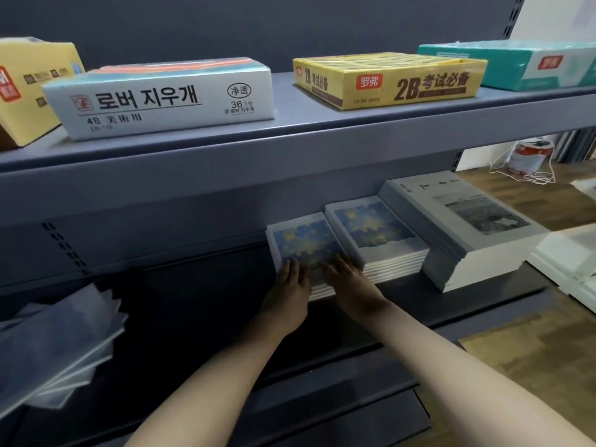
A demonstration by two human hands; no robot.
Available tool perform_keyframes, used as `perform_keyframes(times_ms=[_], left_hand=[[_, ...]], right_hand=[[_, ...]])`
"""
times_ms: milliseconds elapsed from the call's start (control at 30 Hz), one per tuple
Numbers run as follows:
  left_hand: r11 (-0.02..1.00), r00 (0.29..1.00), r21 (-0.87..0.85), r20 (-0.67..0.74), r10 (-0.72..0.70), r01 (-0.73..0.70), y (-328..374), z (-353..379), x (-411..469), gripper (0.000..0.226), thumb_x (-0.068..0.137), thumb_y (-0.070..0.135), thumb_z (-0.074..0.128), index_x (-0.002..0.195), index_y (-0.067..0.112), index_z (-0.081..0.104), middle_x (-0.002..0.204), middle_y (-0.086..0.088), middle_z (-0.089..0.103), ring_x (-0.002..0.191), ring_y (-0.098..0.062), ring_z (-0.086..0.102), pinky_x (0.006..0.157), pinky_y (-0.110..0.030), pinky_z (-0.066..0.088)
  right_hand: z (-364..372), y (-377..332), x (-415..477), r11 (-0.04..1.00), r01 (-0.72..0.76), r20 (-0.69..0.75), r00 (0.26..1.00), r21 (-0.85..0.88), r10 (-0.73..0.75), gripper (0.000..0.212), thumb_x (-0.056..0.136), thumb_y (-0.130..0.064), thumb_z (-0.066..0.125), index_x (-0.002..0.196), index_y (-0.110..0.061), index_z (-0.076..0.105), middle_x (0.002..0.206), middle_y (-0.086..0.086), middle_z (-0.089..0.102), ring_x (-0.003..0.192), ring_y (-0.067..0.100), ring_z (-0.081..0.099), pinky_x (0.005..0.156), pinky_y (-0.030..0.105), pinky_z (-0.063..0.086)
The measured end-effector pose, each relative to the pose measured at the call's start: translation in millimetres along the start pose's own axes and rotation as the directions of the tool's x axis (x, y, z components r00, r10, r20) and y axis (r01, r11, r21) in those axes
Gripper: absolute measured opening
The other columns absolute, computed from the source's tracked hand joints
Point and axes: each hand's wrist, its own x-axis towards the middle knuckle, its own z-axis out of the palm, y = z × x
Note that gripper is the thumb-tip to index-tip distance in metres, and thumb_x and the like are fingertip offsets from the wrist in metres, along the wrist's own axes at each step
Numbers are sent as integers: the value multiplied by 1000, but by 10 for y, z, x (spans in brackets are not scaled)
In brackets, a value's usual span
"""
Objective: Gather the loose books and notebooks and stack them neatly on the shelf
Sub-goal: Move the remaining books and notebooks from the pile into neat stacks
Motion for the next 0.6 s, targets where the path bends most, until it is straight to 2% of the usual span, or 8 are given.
perform_keyframes(times_ms=[100, 200, 233, 300, 400, 467, 600], left_hand=[[1000, 1000, -15, 25, 12, -12, -2, -79, 24, 63, 93, 1, 35, 150, 2, 9, 155, -25, 2, 144, -37, 0, 116, -36, -1], [998, 996, -54, 87, 34, -29, -24, -195, 79, 55, 98, 9, 37, 149, 5, 17, 154, -23, 11, 143, -36, 10, 116, -36, 8], [996, 994, -90, 104, 31, -22, -43, -227, 85, 53, 99, 14, 39, 148, 7, 20, 155, -22, 12, 143, -35, 12, 117, -36, 11], [989, 995, -145, 86, 48, -35, -98, -261, 9, 51, 99, 19, 41, 147, 8, 27, 156, -17, 14, 143, -31, 15, 117, -33, 15], [983, 996, -165, -11, 83, -84, -258, -196, -289, 61, 93, -1, 38, 149, 13, 22, 159, -6, 10, 145, -24, 13, 118, -30, 9], [989, 996, -123, -21, 81, -83, -424, -128, -520, 70, 88, -7, 37, 151, 14, 15, 159, -5, 5, 146, -21, 7, 118, -30, 4], [994, 998, -101, 40, -41, 45, -821, -82, -888, 65, 95, 2, 34, 151, 13, 4, 159, -6, -3, 146, -19, -1, 116, -28, -3]], right_hand=[[-73, -37, 11, 1000, -9, -5, 1000, -18, 9, 49, 95, -6, 36, 143, -13, 35, 150, 19, 25, 141, 30, 24, 112, 36, 21], [-157, -119, 22, 998, -44, -6, 999, -52, 43, 46, 96, -10, 36, 140, -21, 41, 141, 13, 39, 131, 28, 38, 104, 35, 33], [-179, -157, 4, 996, -53, -5, 999, -74, 53, 46, 96, -11, 36, 141, -23, 40, 142, 12, 38, 132, 27, 37, 105, 34, 31], [-184, -244, -62, 992, -29, 2, 1000, -121, 30, 51, 95, -12, 38, 144, -25, 34, 148, 9, 30, 138, 25, 27, 113, 35, 20], [-153, -427, -202, 970, 114, 76, 992, -213, -100, 66, 91, -13, 46, 150, -19, 17, 156, 4, 13, 144, 24, 9, 118, 45, 2], [-120, -581, -241, 947, 203, 118, 977, -247, -179, 69, 92, -18, 47, 151, -18, 12, 157, 2, 10, 145, 24, 5, 118, 47, -1], [-32, -953, -180, 931, 274, 110, 961, -240, -255, 59, 97, -26, 38, 151, -16, 15, 158, 5, 6, 145, 25, 7, 116, 46, -1]])
